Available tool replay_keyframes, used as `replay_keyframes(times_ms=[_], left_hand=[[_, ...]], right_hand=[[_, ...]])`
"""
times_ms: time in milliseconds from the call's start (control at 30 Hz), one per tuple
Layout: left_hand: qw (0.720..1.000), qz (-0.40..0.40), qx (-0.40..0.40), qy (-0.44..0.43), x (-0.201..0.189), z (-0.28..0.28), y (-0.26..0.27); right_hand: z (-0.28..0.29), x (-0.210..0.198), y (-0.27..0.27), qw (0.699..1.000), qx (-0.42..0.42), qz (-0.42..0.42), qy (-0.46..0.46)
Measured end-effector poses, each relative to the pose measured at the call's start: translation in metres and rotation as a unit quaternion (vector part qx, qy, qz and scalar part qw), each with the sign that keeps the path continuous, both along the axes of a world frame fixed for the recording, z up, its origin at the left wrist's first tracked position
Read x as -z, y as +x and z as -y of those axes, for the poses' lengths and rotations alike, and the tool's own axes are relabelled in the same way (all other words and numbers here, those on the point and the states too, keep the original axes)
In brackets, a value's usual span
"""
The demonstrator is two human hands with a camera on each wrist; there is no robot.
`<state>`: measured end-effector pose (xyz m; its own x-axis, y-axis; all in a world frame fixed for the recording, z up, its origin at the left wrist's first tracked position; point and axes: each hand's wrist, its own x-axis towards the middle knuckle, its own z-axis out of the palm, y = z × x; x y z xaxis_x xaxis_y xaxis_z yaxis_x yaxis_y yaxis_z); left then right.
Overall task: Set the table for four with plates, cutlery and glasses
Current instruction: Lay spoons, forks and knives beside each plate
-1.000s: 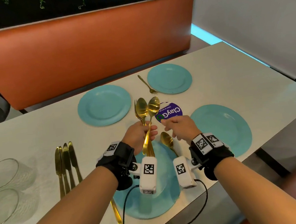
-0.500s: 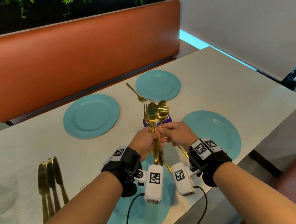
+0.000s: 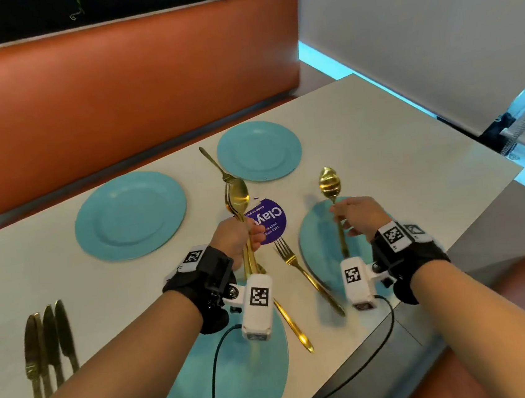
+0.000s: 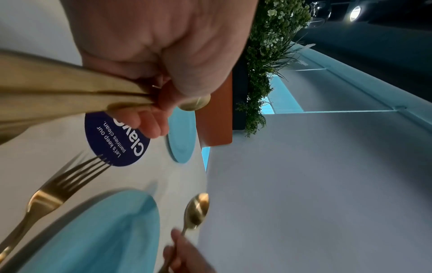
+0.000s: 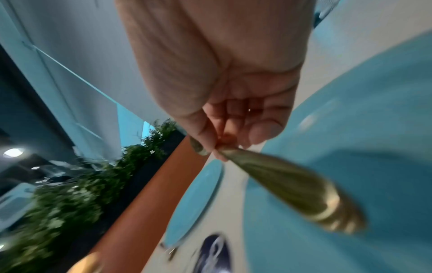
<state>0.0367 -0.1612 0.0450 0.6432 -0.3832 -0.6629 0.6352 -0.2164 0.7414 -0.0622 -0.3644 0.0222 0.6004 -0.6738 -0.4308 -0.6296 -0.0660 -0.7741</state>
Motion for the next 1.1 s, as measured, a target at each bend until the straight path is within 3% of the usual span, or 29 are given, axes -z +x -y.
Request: replay_keyframes(times_ms=[100,200,433,700,1100], left_hand=[[1.000,-0.001,-0.019,0.000,0.004,0.001,0.012],[0.999,-0.007,-0.034,-0.009,0.005,0.004,0.023],[0.999,-0.022,-0.025,-0.033,0.006,0.017,0.040],[1.000,-0.013,-0.002,-0.025,0.015,0.027,0.048],[1.000,-0.012,0.007,-0.015,0.021,0.036,0.053]], right_hand=[[0.050,0.007,-0.013,0.991,0.022,-0.095,-0.087],[0.085,0.014,-0.022,0.962,-0.008,-0.206,-0.178],[0.111,0.021,-0.030,0.921,-0.008,-0.308,-0.238],[0.126,0.035,-0.038,0.904,-0.027,-0.348,-0.247],[0.136,0.057,-0.034,0.929,0.016,-0.286,-0.234]])
